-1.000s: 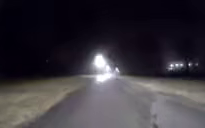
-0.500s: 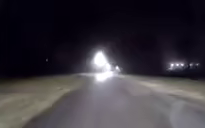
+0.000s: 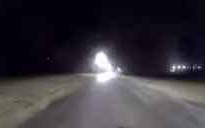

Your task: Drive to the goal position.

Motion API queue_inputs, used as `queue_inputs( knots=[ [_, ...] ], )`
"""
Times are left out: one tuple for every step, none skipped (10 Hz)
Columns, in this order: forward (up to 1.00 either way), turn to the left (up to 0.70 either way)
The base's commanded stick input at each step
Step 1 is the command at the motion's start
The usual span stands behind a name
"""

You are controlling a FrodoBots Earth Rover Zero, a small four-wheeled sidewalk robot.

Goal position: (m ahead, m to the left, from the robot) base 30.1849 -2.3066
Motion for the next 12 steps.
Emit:
queue_inputs(
  knots=[
    [1.00,0.04],
    [1.00,0.05],
    [1.00,0.05],
    [1.00,0.05],
    [1.00,0.05],
    [1.00,0.05],
    [1.00,0.04],
    [1.00,0.03],
    [1.00,0.01],
    [1.00,0.00],
    [1.00,0.00],
    [1.00,0.00]
  ],
)
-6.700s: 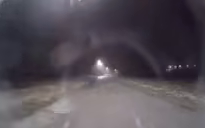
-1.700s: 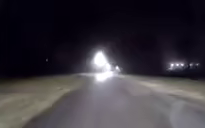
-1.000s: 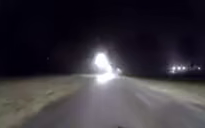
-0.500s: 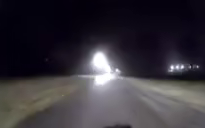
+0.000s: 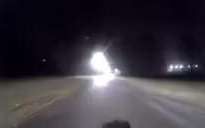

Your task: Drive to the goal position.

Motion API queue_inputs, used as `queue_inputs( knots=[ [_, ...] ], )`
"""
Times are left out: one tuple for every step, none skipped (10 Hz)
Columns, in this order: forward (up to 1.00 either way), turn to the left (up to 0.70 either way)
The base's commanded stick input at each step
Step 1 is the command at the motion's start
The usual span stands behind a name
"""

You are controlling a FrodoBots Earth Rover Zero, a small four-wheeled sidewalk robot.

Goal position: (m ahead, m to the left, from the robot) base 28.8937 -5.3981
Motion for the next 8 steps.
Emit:
queue_inputs(
  knots=[
    [1.00,0.00],
    [1.00,0.00],
    [1.00,0.00],
    [1.00,0.00],
    [1.00,0.00],
    [1.00,0.00],
    [1.00,0.00],
    [1.00,0.00]
  ],
)
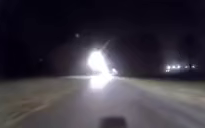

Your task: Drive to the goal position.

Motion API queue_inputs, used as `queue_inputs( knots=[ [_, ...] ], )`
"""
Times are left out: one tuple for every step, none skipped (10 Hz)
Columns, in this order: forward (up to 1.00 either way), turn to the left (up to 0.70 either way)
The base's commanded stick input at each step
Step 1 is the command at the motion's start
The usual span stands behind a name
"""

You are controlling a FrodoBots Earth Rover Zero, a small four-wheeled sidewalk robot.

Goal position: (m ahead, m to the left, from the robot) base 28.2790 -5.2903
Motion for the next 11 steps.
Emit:
queue_inputs(
  knots=[
    [1.00,0.00],
    [1.00,0.00],
    [1.00,0.00],
    [1.00,0.00],
    [1.00,0.00],
    [1.00,0.00],
    [1.00,0.00],
    [1.00,0.03],
    [1.00,0.04],
    [1.00,0.05],
    [1.00,0.09]
  ],
)
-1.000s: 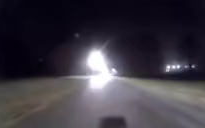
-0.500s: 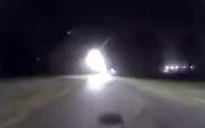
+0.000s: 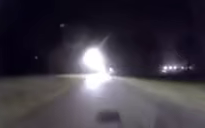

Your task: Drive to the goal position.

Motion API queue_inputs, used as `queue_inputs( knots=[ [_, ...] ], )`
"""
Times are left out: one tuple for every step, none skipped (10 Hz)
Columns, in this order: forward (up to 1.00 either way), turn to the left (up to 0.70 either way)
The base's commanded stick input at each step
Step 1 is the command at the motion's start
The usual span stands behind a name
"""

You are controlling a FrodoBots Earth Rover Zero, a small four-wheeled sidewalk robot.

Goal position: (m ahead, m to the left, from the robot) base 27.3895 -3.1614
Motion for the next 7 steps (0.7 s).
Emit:
queue_inputs(
  knots=[
    [1.00,0.15],
    [1.00,0.12],
    [1.00,0.07],
    [1.00,0.05],
    [1.00,0.05],
    [1.00,0.05],
    [1.00,0.05]
  ],
)
